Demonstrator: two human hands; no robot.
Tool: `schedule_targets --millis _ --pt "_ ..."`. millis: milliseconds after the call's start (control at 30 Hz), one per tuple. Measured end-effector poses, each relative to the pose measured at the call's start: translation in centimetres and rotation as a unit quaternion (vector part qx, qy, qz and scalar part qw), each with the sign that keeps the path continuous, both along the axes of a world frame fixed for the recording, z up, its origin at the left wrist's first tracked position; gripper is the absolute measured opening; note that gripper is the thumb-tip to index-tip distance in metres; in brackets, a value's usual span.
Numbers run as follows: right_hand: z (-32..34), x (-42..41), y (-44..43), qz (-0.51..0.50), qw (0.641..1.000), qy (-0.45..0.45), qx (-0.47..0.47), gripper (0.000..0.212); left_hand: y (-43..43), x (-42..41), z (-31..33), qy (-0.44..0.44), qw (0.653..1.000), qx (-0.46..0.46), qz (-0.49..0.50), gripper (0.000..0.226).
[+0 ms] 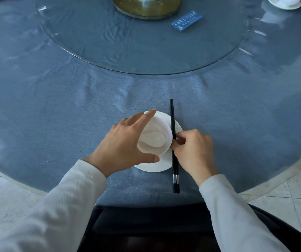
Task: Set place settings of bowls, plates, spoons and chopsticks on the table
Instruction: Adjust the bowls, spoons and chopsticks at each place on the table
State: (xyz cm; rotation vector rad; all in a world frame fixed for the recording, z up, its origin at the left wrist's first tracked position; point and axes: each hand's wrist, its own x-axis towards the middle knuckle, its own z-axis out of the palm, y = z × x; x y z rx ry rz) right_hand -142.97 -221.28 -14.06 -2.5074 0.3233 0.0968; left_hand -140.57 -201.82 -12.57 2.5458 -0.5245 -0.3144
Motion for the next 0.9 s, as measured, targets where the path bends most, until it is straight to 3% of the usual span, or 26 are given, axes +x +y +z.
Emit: schedule_targets --millis 267,467,634,900 --pt "0.1 -0.1 -0.3 -0.006 1.0 -0.001 -0.002 0.039 0.1 0.1 -0.4 -0.003 1.0 -0.003 -0.003 0.121" --pt "0.2 0.2 -0.8 -0.014 0.999 -0.026 -0.029 0.029 0.2 0.1 -0.3 0.013 1.0 -0.004 0.016 0.114" --pt "0.7 0.3 -1.2 -0.007 0.996 -0.088 -0.027 0.052 0.3 0.5 0.7 -0.007 0.999 -0.002 0.053 0.105" --pt "4.7 0.5 -2.2 0.042 0.992 -0.098 -0.067 0.086 1.3 1.6 5.2 -0.057 0.991 0.035 0.114 0.109"
